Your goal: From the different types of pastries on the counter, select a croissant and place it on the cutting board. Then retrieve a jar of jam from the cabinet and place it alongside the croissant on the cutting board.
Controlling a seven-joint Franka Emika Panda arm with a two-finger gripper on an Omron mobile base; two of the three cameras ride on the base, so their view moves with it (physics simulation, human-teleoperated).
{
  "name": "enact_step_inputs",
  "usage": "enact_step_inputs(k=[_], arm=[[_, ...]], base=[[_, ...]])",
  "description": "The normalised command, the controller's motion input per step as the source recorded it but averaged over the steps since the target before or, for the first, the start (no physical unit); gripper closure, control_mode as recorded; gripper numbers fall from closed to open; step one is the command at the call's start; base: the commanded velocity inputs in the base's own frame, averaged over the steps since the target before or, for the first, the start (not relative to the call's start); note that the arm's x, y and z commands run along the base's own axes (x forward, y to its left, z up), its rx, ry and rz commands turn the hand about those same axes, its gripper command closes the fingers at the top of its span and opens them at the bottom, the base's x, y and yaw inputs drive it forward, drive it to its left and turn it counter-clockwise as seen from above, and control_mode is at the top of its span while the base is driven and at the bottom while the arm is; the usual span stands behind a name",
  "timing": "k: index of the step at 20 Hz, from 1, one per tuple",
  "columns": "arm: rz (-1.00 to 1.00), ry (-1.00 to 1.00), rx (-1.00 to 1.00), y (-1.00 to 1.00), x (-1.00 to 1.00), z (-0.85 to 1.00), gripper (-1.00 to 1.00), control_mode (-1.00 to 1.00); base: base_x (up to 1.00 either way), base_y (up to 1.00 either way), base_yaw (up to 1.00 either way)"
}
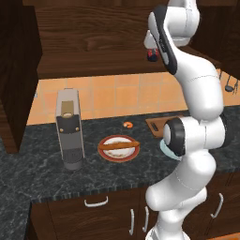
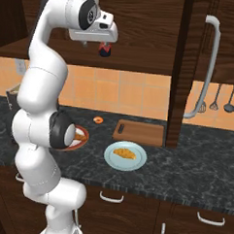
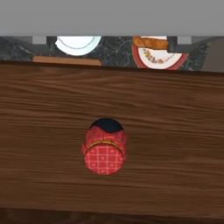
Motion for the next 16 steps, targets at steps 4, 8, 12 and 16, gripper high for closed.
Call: enact_step_inputs(k=[4,8,12,16], arm=[[0.0,0.09,-0.09,-0.08,-0.12,-0.56,-1.0,-1.0],[0.0,0.02,-0.01,-0.03,-0.03,-0.13,-1.0,-1.0],[0.0,-0.05,0.01,0.0,0.47,0.03,-1.0,-1.0],[-0.01,-0.01,0.01,0.0,0.95,0.17,-1.0,-1.0]], base=[[0.0,0.0,0.0],[0.0,0.0,0.0],[0.0,0.0,0.0],[0.0,0.0,0.0]])
